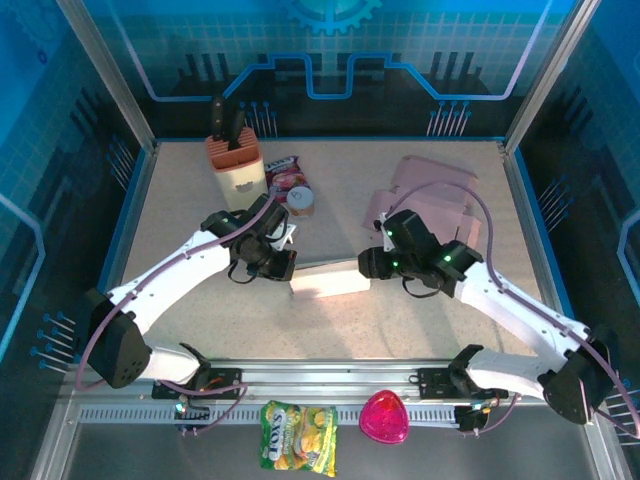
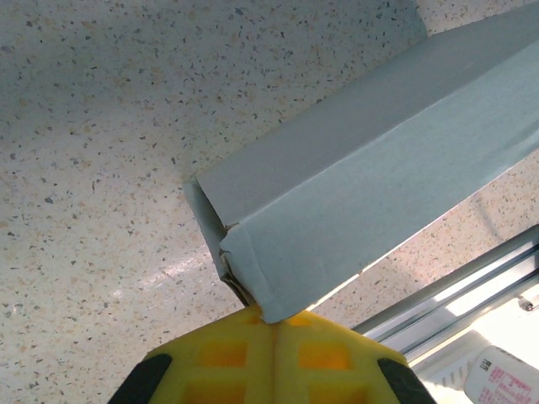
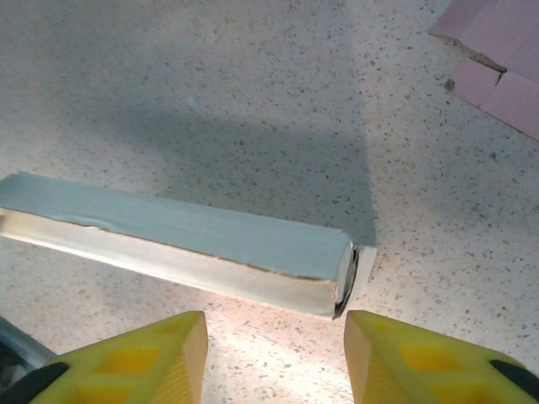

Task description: Fold the paper box

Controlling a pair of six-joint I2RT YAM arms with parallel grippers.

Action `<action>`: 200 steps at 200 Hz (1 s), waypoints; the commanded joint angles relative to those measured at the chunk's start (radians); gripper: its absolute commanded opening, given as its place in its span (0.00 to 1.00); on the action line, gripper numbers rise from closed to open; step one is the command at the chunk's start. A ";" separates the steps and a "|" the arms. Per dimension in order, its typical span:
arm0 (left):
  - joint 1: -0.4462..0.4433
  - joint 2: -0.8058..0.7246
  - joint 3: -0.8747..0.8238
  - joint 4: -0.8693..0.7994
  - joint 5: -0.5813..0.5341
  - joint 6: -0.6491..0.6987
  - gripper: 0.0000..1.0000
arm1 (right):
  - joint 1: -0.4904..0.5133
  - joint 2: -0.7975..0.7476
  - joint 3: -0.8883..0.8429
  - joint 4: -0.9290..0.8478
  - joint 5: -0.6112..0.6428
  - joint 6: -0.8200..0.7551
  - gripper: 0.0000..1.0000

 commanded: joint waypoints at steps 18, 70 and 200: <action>-0.017 -0.012 -0.027 -0.012 -0.015 -0.015 0.00 | -0.023 -0.126 -0.089 0.054 -0.071 0.176 0.67; -0.027 -0.012 -0.034 -0.003 -0.018 -0.024 0.00 | -0.068 -0.253 -0.300 0.349 -0.188 0.694 0.87; -0.038 -0.020 -0.040 0.012 -0.020 -0.023 0.00 | -0.154 -0.129 -0.493 0.723 -0.253 1.054 0.80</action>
